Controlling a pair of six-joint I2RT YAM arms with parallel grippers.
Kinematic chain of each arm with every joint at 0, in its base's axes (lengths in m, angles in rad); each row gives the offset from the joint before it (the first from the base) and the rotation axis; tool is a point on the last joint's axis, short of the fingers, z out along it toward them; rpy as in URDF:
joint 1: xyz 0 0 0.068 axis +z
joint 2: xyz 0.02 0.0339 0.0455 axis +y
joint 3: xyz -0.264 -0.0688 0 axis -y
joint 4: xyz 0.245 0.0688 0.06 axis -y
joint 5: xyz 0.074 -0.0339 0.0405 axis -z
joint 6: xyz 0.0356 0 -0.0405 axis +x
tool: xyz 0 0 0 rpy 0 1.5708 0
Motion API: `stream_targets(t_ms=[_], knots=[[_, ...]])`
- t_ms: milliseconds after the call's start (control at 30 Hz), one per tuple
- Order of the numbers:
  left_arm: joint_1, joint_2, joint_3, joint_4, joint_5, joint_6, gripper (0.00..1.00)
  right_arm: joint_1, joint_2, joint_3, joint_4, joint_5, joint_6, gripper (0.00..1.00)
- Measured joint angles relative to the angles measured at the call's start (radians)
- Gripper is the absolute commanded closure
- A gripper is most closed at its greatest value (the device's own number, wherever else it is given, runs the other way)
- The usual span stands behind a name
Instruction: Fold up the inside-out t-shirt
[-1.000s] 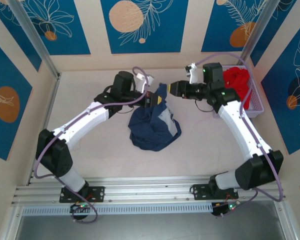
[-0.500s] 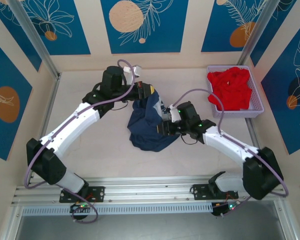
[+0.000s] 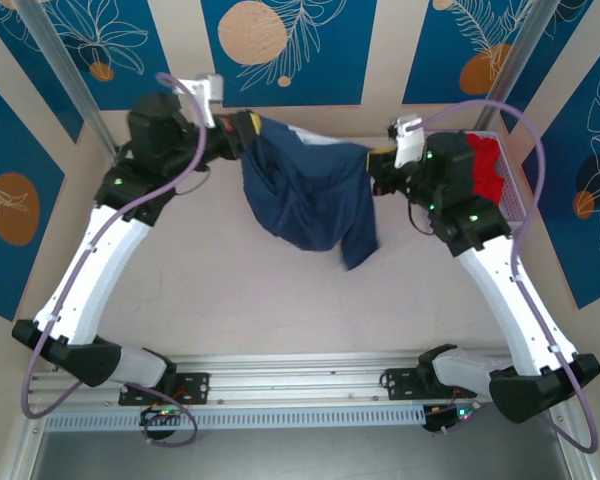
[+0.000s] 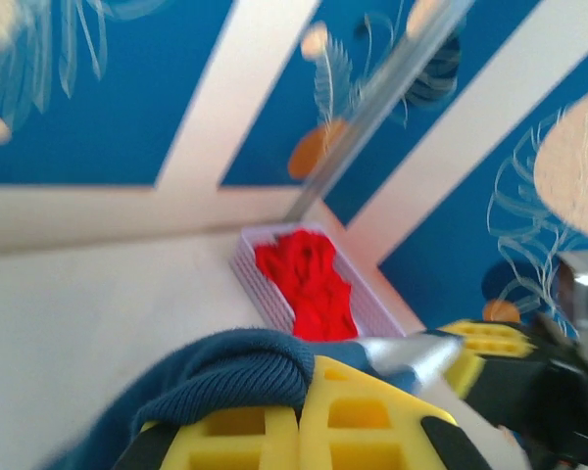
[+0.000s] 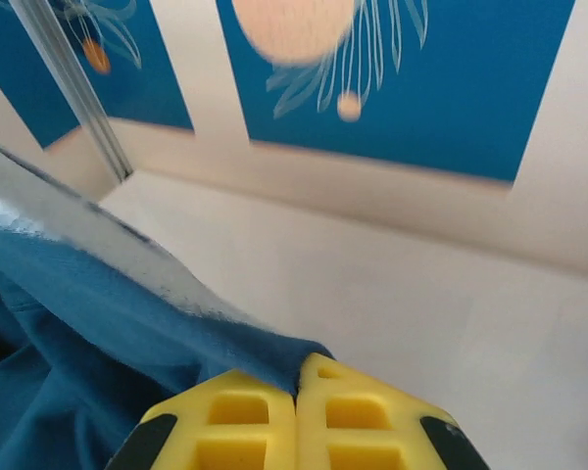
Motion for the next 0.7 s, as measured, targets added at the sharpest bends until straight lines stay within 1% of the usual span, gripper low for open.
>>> stream_targets(t_ms=[100,167,233,333,433,567,633,700], knots=[[0.029,-0.002,0.073,-0.021,-0.019,0.026,1.00,-0.001,0.038,0.140,-0.041,-0.009,-0.069,1.00],[0.043,0.000,0.093,-0.037,-0.026,0.044,1.00,-0.001,0.076,0.202,-0.063,-0.019,-0.105,1.00],[0.058,0.007,0.095,-0.055,-0.029,0.058,1.00,-0.001,0.117,0.226,-0.083,-0.023,-0.133,1.00],[0.070,0.032,0.066,-0.070,-0.030,0.076,1.00,-0.001,0.161,0.197,-0.109,-0.015,-0.151,1.00],[0.077,0.045,-0.045,-0.060,-0.014,0.075,1.00,-0.001,0.192,0.107,-0.126,0.013,-0.145,0.95],[0.080,0.069,-0.278,-0.014,0.044,0.046,1.00,0.000,0.255,-0.027,-0.141,0.044,-0.095,0.84],[0.081,0.106,-0.380,-0.003,0.071,0.026,1.00,0.001,0.333,-0.067,-0.156,0.065,-0.055,0.78],[0.081,0.138,-0.439,-0.002,0.088,0.012,1.00,0.011,0.403,-0.100,-0.158,0.083,-0.027,0.72]])
